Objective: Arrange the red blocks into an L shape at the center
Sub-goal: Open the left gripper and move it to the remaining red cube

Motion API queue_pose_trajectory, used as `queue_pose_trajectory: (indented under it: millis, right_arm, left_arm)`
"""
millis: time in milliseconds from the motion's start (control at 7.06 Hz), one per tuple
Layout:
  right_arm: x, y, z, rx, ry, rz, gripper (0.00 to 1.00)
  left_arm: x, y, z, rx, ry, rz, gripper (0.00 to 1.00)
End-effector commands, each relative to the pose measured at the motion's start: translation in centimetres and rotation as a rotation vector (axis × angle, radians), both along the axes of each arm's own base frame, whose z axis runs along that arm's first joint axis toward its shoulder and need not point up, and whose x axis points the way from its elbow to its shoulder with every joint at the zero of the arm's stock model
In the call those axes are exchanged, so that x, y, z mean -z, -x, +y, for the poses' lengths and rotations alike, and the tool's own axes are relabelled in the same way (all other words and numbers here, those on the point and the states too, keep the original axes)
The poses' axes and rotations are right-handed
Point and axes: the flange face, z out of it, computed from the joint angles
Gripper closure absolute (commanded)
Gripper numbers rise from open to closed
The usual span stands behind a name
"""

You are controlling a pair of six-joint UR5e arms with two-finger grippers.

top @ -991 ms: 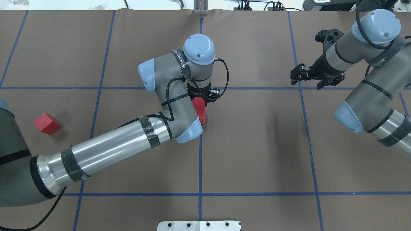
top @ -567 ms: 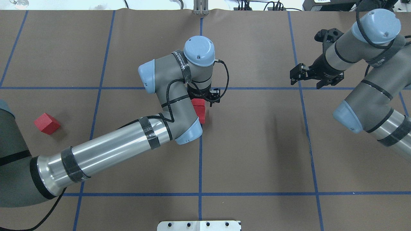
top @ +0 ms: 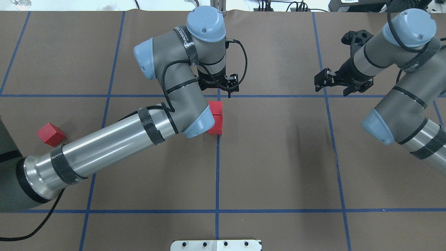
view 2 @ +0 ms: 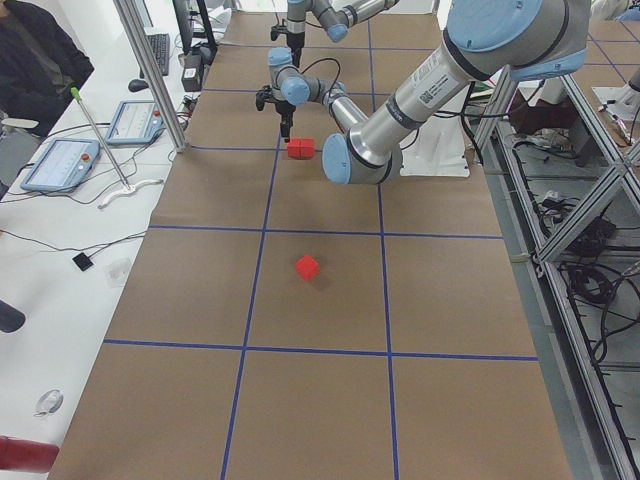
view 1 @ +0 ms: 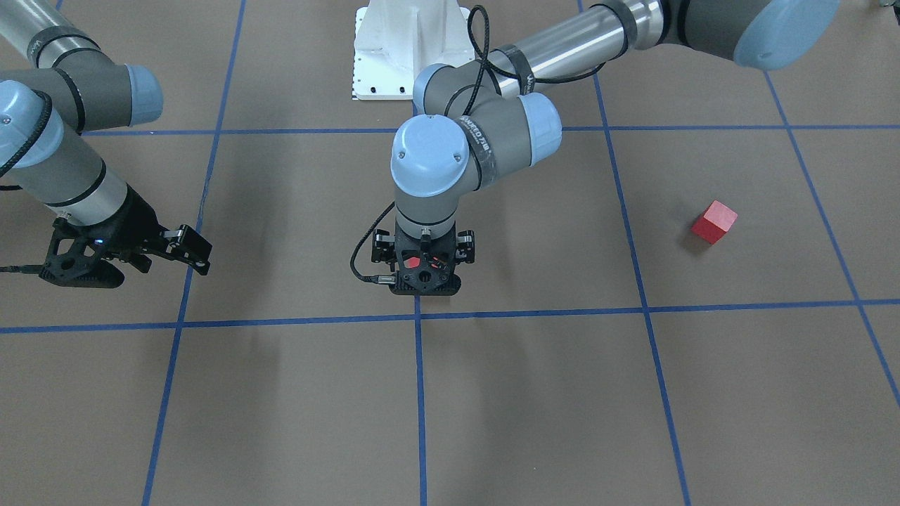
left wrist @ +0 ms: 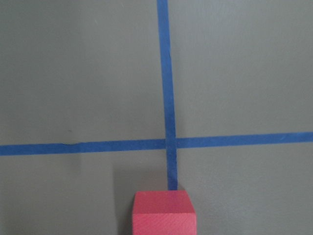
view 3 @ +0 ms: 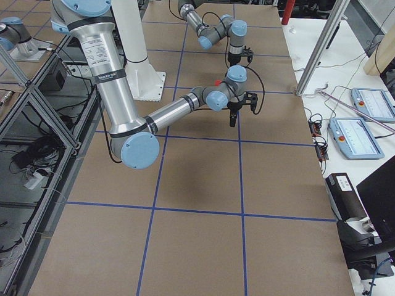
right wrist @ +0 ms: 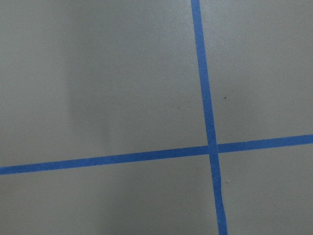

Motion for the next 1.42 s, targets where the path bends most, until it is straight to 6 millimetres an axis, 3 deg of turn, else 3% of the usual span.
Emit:
queue_pose_trajectory:
  millis: [0,283,567,708,991,1133,1275]
  right_arm:
    - [0.1,-0.4,0.2,0.004,-0.011,-0.002,0.00]
    - [0.0,-0.4,0.2,0.005,-0.013,0.000,0.00]
    - [0.0,-0.5,0.3,0.002,-0.015,0.003,0.00]
    - [0.0,-0.7,0.3,-0.017,-0.021,0.012,0.00]
    - [0.1,-0.8,0.4,-0.022,-0.024,0.015,0.00]
    - [0.1,-0.8,0.3,-0.020,-0.026,0.015,0.00]
    - [0.1,-0.8,0.4,-0.021,-0.027,0.016,0.00]
  left_arm:
    - [-6.4,10.8,4.1,0.018,-0.030,0.025,0.00]
    - [-19.2,23.8,8.1,-0.005,-0.094,-0.047,0.00]
    - [-29.6,32.2,9.9,0.005,-0.072,-0.138,0.00]
    - [-33.8,34.1,11.7,0.085,0.018,-0.149,0.00]
    - [-34.1,33.7,11.8,0.441,0.340,-0.076,0.00]
    - [-35.5,34.5,13.4,0.448,0.402,-0.040,0.00]
    - [-39.3,34.7,14.5,0.419,0.386,-0.007,0.00]
